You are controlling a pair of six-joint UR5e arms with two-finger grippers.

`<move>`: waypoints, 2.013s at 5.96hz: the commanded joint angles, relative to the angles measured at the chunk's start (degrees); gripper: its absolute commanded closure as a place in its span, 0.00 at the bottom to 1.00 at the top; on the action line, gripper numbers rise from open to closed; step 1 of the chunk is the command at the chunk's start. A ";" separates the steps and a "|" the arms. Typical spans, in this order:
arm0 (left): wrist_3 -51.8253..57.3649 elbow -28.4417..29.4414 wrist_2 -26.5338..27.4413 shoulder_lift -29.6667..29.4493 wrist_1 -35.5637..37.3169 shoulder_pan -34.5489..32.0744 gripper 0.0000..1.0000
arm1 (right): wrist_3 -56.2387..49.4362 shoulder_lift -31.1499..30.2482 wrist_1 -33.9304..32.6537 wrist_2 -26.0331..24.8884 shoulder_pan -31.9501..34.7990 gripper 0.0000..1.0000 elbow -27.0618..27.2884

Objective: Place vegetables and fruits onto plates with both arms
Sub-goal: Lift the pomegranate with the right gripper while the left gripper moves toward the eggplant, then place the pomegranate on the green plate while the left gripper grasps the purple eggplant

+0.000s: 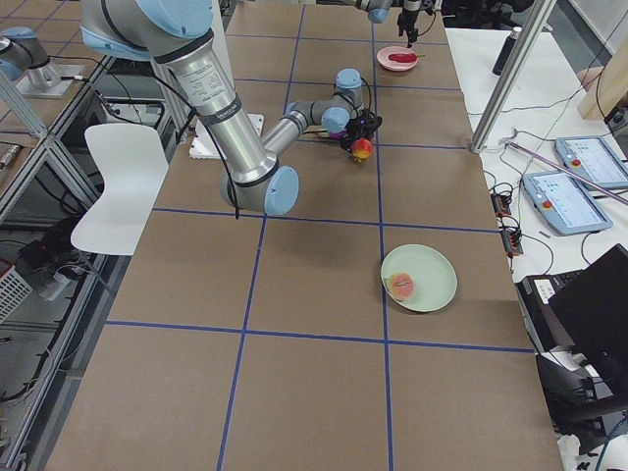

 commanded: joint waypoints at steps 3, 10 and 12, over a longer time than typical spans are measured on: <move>-12.13 -8.52 -0.74 -0.59 0.79 4.12 0.00 | 1.38 -0.31 3.09 0.03 0.58 0.90 -1.07; -31.08 -25.95 1.80 -7.35 0.79 29.95 0.00 | -39.40 -9.36 2.04 17.85 31.47 1.00 -8.48; -31.26 -25.78 10.30 -10.33 1.05 36.10 0.00 | -49.92 -9.72 2.39 12.73 34.77 1.00 -16.94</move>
